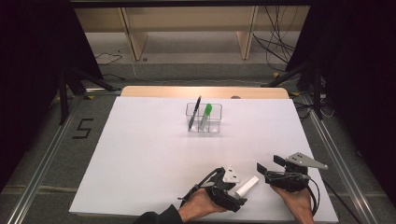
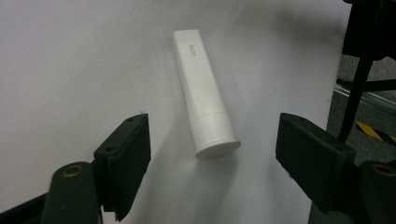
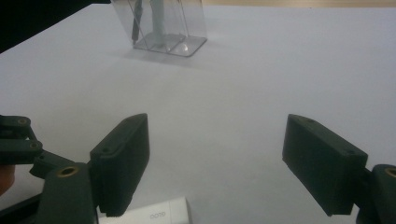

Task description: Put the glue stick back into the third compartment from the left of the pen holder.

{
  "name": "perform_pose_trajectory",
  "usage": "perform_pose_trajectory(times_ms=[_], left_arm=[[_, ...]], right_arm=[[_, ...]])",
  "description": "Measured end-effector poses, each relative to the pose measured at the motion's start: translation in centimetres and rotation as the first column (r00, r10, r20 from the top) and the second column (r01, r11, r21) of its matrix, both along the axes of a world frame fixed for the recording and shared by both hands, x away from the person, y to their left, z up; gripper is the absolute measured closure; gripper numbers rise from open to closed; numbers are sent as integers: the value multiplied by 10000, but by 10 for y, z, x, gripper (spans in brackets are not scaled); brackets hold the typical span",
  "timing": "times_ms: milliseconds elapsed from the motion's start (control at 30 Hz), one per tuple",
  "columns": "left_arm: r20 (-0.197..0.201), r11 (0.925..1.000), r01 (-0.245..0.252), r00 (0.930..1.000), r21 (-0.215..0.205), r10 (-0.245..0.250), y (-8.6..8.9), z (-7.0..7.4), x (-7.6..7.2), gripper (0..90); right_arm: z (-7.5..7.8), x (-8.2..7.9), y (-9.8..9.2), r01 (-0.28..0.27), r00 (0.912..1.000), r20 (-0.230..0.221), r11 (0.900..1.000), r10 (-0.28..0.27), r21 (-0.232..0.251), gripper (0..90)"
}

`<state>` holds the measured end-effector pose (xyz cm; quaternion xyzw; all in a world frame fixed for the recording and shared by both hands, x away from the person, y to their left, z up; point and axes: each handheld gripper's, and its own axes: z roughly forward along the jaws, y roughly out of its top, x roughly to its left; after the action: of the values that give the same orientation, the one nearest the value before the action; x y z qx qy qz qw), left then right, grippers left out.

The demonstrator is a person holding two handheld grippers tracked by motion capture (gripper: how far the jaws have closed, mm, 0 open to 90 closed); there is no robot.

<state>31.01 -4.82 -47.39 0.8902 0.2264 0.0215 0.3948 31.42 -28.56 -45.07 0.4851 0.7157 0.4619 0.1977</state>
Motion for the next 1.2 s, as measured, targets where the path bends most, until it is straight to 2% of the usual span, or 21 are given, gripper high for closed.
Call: perform_pose_trajectory(times_ms=[67, 200, 300, 367, 467, 667, 733, 933, 1200], left_arm=[[174, 9999, 5, 9998, 151, -8, -5, -1, -1, 309], [252, 9990, 53, 9997, 441, -64, -10, -5, 0, 372], [282, 9986, -167, 9995, 497, 154, -10, -7, 2, 435], [236, 9987, -133, 9996, 501, 121, -11, -9, 2, 472], [474, 9976, -22, 9989, 690, -11, -14, -12, 0, 512], [913, 9964, -169, 9958, 835, 92, -18, -13, -4, 606], [825, 9963, -118, 9966, 856, 48, -17, -12, -3, 637], [638, 9952, 193, 9976, 954, -255, -14, -10, 1, 644], [44, 9941, 406, 9991, 1008, -413, 7, -2, 20, 646]], right_arm=[[0, 0, 1, 5, 10000, -46, 10000, -5, -2, 241], [-1, 0, 1, -14, 10000, -57, 10000, 14, -31, 242], [-2, 1, 0, -8, 10000, -49, 10000, 8, -29, 242], [-2, 1, 0, -29, 10000, -72, 10000, 29, -11, 243], [-2, 1, 2, -5, 9999, -129, 10000, 5, -5, 243], [-3, 1, 3, -39, 9998, -176, 10000, 38, -15, 245], [-3, 1, 4, -103, 9998, -148, 9999, 102, -49, 245], [-2, 1, 3, -120, 9998, -136, 9999, 120, -58, 246], [-1, 0, 3, -159, 9998, -95, 9999, 159, -11, 248]])
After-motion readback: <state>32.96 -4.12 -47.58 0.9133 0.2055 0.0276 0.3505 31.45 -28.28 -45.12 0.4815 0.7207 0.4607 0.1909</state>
